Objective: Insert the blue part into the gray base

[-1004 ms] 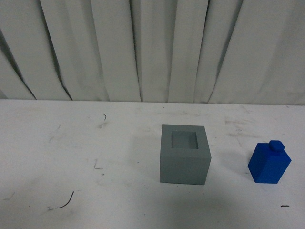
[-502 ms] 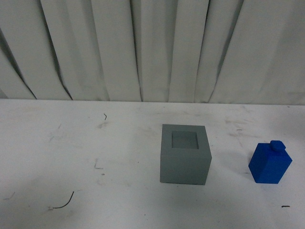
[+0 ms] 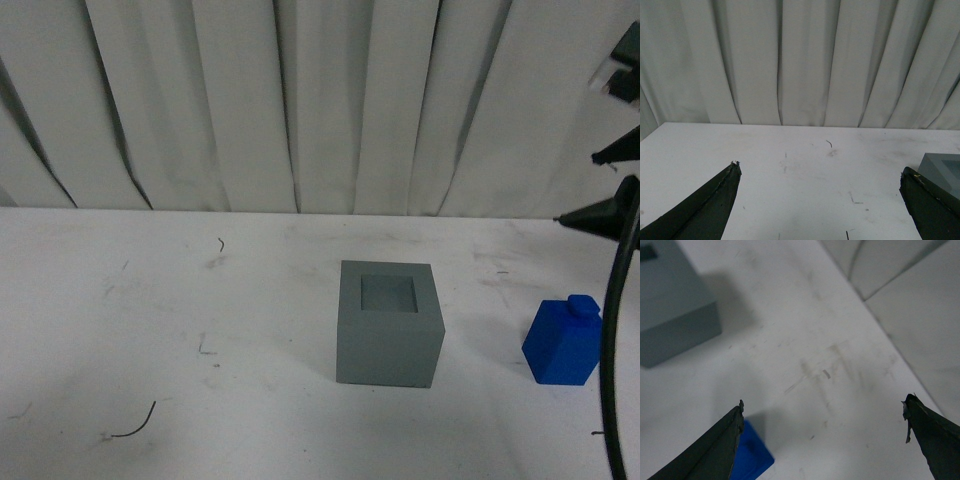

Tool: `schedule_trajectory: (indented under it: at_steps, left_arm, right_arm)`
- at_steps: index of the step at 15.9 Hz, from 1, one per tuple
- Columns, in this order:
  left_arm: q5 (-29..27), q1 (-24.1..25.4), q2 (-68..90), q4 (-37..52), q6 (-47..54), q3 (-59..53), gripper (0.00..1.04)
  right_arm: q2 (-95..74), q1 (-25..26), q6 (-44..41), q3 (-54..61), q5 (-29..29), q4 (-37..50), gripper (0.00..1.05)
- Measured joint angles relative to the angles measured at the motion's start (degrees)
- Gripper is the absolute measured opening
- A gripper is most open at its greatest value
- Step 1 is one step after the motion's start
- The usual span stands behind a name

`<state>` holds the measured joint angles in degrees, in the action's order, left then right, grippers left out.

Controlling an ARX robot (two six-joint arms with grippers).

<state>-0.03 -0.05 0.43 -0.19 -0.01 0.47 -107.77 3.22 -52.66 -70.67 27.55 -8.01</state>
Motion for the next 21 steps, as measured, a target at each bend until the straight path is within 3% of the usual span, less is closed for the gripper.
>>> schedule_trajectory:
  at_steps: [4,8,15,21]
  left_arm:
    - [0.04,0.0,0.0,0.0,0.02,0.0,0.98]
    - [0.02,0.0,0.0,0.0,0.0,0.0,0.98]
    - [0.02,0.0,0.0,0.0,0.02,0.0,0.98]
    - [0.02,0.0,0.0,0.0,0.02,0.0,0.98]
  right_arm:
    - [-5.62,-2.25,-20.41,-9.64,-0.28,-22.6,0.98]
    - [-11.39,-4.07,-31.06,-16.09,-2.8,-34.21,0.98]
    - [-17.18,-4.02,-42.56,-19.04,-14.34,-37.75,0.98]
    - [-19.06,-5.4,-42.51,-18.56,-16.06,-37.7,0.98]
